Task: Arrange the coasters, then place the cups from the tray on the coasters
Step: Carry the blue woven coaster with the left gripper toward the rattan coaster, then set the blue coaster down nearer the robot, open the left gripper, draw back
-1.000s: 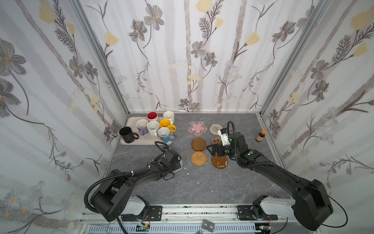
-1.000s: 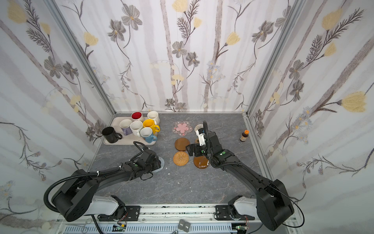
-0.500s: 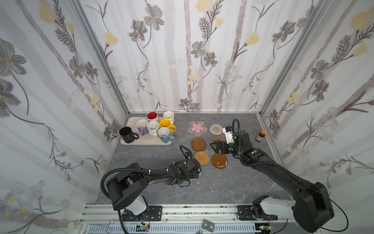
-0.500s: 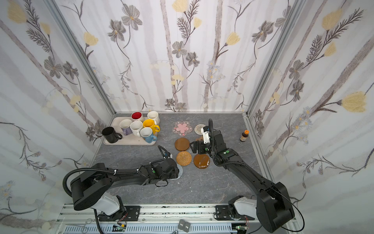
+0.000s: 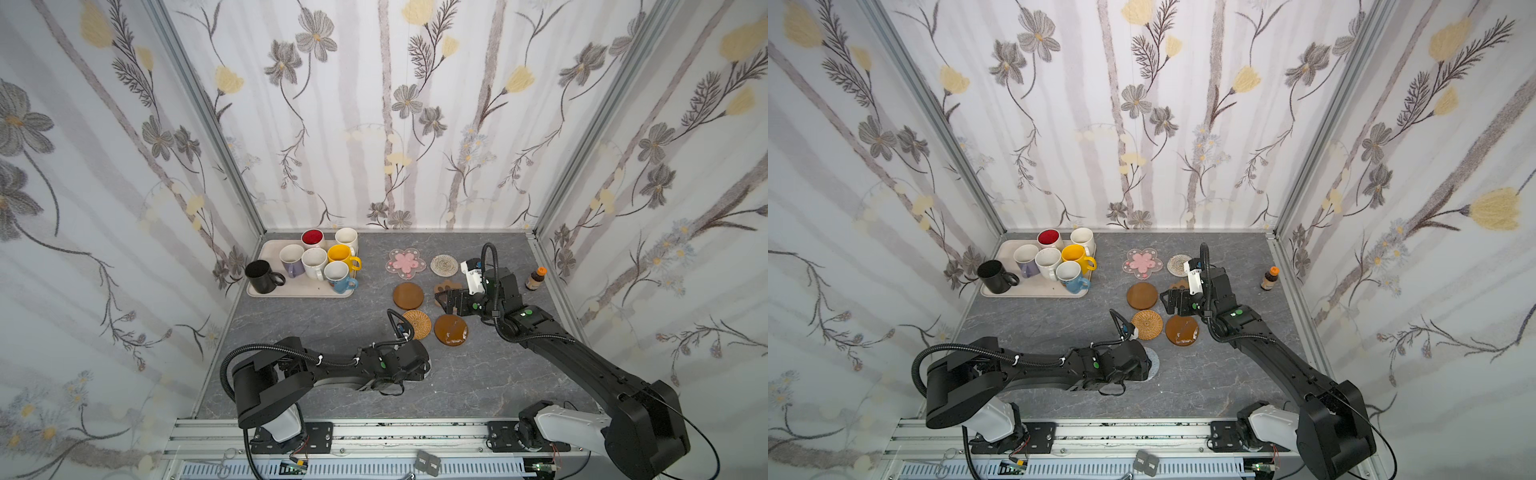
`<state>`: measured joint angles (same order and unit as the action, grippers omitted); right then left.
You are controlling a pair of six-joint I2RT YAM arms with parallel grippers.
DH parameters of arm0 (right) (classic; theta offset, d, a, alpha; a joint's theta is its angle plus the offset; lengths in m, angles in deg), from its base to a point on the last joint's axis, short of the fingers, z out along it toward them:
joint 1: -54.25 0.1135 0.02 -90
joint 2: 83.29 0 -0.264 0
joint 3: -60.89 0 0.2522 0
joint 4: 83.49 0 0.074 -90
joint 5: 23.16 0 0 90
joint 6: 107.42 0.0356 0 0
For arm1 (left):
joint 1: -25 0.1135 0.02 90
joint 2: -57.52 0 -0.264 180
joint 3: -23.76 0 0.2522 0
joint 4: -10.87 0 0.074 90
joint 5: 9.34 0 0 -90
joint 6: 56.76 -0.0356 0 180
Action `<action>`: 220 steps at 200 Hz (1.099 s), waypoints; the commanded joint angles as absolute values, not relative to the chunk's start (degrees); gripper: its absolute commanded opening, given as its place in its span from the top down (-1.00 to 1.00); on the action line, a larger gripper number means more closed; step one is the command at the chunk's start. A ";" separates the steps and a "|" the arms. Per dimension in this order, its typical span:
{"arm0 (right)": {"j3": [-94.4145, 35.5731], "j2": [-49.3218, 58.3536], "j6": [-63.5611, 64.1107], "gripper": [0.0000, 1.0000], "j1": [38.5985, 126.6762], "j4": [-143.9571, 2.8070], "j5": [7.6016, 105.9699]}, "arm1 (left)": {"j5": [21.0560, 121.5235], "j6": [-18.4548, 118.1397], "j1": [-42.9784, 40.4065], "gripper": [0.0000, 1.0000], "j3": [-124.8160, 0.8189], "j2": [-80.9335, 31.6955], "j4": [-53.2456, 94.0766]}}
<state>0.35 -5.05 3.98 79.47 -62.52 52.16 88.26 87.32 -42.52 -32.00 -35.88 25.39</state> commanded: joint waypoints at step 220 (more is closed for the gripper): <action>-3.44 -5.21 0.34 -0.99 80.28 -57.67 52.44 | 92.90 79.09 -33.07 -0.85 -37.15 -14.89 38.26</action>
<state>-0.83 -6.88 1.89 79.84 -58.85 51.79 90.64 83.39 -36.53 -38.01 -19.42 37.28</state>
